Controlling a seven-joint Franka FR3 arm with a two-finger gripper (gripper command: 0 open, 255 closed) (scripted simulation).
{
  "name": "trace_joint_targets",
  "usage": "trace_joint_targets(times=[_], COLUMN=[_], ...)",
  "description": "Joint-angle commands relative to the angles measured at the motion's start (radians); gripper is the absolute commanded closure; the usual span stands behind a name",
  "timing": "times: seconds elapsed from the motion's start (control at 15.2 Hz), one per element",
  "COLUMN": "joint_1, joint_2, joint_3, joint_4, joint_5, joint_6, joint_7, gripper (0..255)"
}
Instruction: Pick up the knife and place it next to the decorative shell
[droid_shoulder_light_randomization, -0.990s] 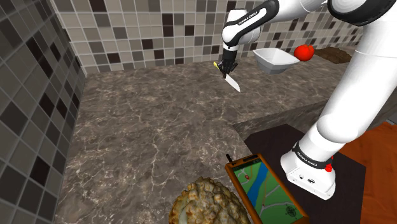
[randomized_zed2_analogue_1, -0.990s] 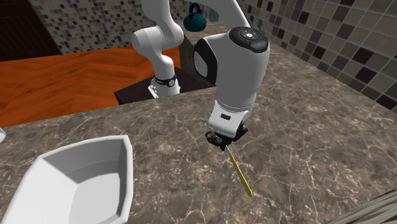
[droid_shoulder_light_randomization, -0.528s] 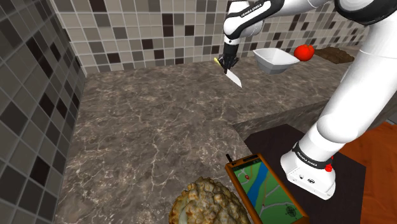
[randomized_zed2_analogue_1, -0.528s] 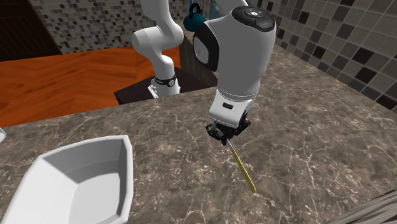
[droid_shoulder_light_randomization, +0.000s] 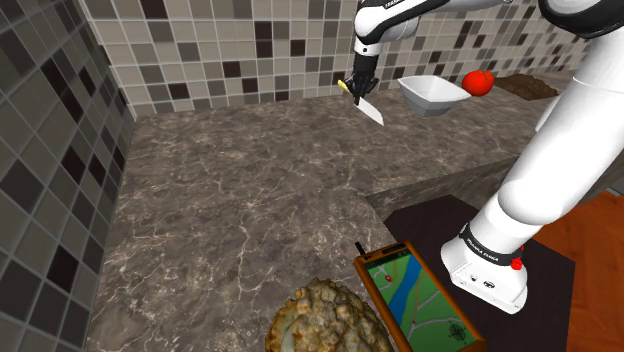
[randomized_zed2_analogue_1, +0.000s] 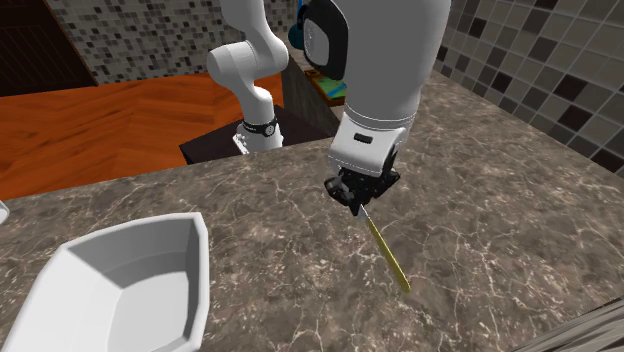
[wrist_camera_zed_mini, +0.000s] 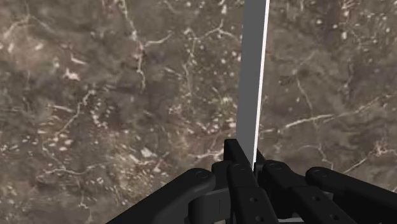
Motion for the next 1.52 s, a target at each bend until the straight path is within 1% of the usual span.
trace_joint_targets(times=[0.0,0.73,1.45], joint_1=[0.000,0.001,0.001], joint_2=[-0.010,-0.049,-0.063], joint_3=[0.000,0.000,0.000], joint_4=[0.012,0.114,0.238], joint_5=[-0.001,-0.006,-0.008], joint_6=[-0.023,-0.163,-0.301], joint_7=[0.001,0.005,0.006], gripper=[255,255,255])
